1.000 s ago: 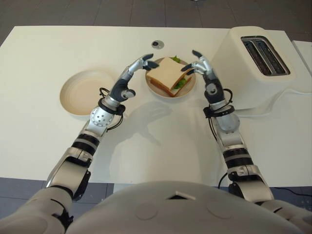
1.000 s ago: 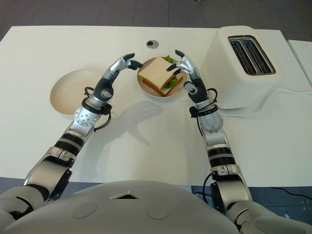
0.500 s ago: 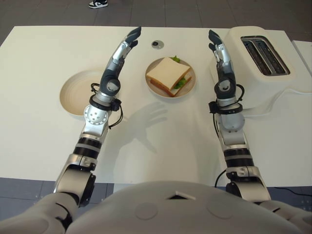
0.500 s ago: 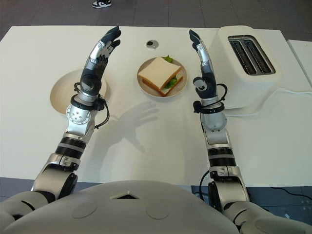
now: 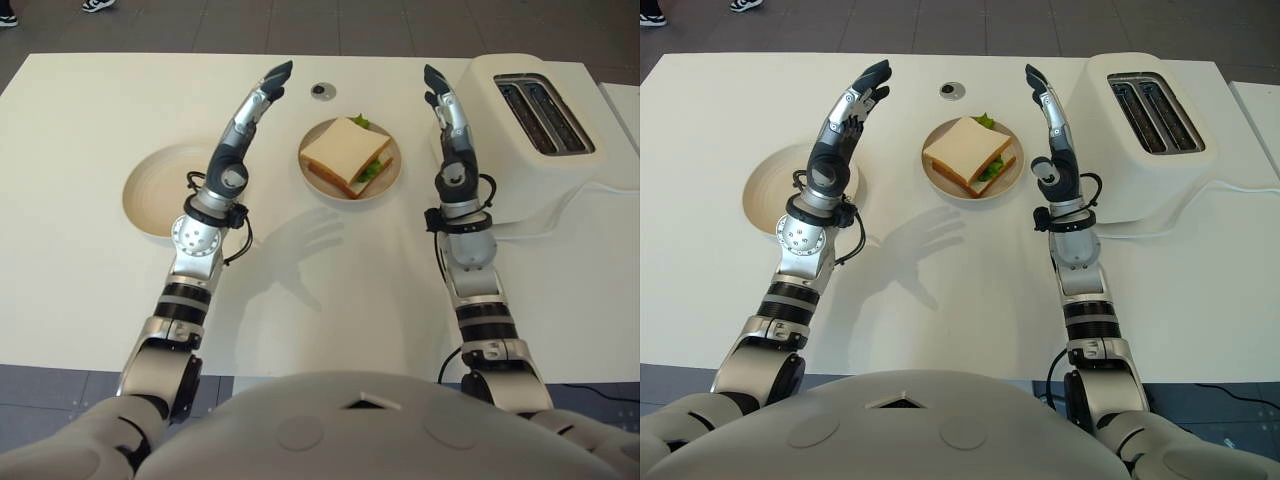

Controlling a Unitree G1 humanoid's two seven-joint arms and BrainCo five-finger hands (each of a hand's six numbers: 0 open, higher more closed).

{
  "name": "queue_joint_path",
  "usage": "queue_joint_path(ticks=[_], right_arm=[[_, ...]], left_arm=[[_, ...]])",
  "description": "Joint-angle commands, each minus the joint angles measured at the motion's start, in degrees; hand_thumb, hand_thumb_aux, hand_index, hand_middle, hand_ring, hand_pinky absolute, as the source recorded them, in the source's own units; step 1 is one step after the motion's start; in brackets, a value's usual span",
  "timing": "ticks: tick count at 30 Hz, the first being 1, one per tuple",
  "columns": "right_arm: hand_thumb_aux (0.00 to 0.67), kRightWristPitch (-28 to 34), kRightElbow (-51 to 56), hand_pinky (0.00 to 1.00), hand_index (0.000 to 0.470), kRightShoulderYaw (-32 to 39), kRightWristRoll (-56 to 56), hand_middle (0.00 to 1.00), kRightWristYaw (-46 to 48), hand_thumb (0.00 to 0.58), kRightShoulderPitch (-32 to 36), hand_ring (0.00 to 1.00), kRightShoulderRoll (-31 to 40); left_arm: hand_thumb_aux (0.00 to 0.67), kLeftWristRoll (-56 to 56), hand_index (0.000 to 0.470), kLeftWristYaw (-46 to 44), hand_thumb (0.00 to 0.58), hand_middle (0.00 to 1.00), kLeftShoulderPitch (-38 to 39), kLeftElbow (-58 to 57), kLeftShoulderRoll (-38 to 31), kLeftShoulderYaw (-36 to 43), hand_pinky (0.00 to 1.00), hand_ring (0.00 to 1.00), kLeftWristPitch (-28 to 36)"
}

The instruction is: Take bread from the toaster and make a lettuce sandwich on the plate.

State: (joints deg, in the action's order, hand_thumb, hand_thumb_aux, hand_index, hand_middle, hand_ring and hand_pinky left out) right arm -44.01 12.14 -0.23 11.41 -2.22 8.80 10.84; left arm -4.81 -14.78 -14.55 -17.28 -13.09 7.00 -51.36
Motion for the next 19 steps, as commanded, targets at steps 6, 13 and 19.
queue_joint_path(ticks=[6, 13, 19], right_arm=[[0.0, 0.6, 0.1, 0.0, 0.0, -0.3, 0.7, 0.0, 0.4, 0.0, 0.2, 0.0, 1.0], [0.0, 0.6, 0.6, 0.0, 0.0, 0.6, 2.0, 0.0, 0.7, 0.0, -0.3, 0.0, 1.5], [0.0, 1.4, 1.0, 0.0, 0.0, 2.9, 2.9, 0.0, 2.6, 0.0, -0.8, 0.0, 1.8]], left_arm=[[0.0, 1.1, 0.0, 0.4, 0.0, 0.0, -0.5, 0.0, 2.6, -1.3, 0.0, 0.0, 1.1], [0.0, 4.4, 0.0, 0.6, 0.0, 0.0, -0.7, -1.3, 3.2, -0.9, 0.0, 0.0, 0.3], [0.0, 4.1, 0.0, 0.7, 0.0, 0.0, -0.8, -1.5, 4.1, -1.2, 0.0, 0.0, 0.3]])
